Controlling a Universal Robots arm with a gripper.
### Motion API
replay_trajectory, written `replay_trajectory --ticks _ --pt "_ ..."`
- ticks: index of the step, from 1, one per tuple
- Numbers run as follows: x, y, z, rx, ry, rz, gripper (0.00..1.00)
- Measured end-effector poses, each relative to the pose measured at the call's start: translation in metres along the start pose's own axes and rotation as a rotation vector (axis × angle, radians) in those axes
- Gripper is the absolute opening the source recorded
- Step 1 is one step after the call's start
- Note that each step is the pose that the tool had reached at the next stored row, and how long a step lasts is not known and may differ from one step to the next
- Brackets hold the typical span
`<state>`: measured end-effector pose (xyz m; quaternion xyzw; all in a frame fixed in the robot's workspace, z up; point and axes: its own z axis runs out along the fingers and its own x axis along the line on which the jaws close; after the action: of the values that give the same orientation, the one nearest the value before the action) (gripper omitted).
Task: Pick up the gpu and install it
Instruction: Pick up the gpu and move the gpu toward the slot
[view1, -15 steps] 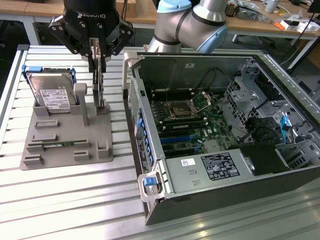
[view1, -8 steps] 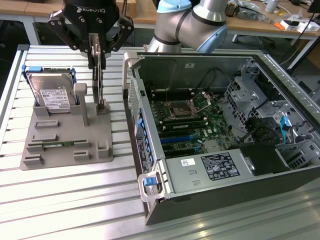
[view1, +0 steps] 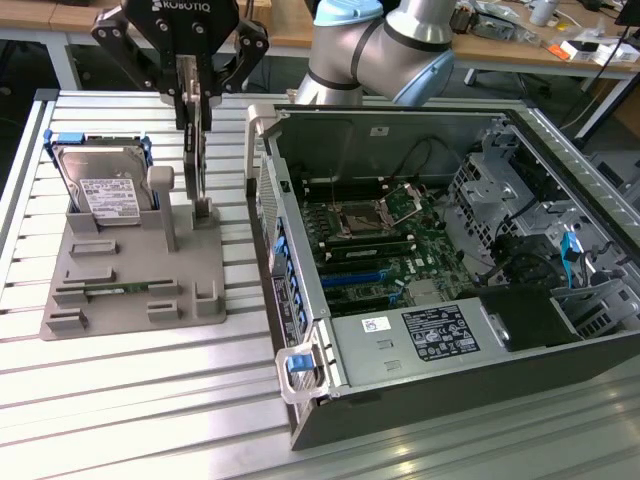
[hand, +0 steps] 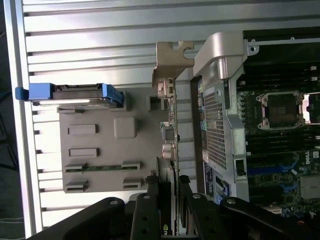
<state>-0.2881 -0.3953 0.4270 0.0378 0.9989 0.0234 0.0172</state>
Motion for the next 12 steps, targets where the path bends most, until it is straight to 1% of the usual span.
replay_trajectory --ticks 4,10,12 --pt "0.0 0.0002 -0.0047 0.0 0.0001 0.0 0.27" --pt "-0.001 0.0007 -0.0154 0.0 0.0 0.0 0.27" --pt "-0.001 0.0007 -0.0154 0.0 0.0 0.0 0.27"
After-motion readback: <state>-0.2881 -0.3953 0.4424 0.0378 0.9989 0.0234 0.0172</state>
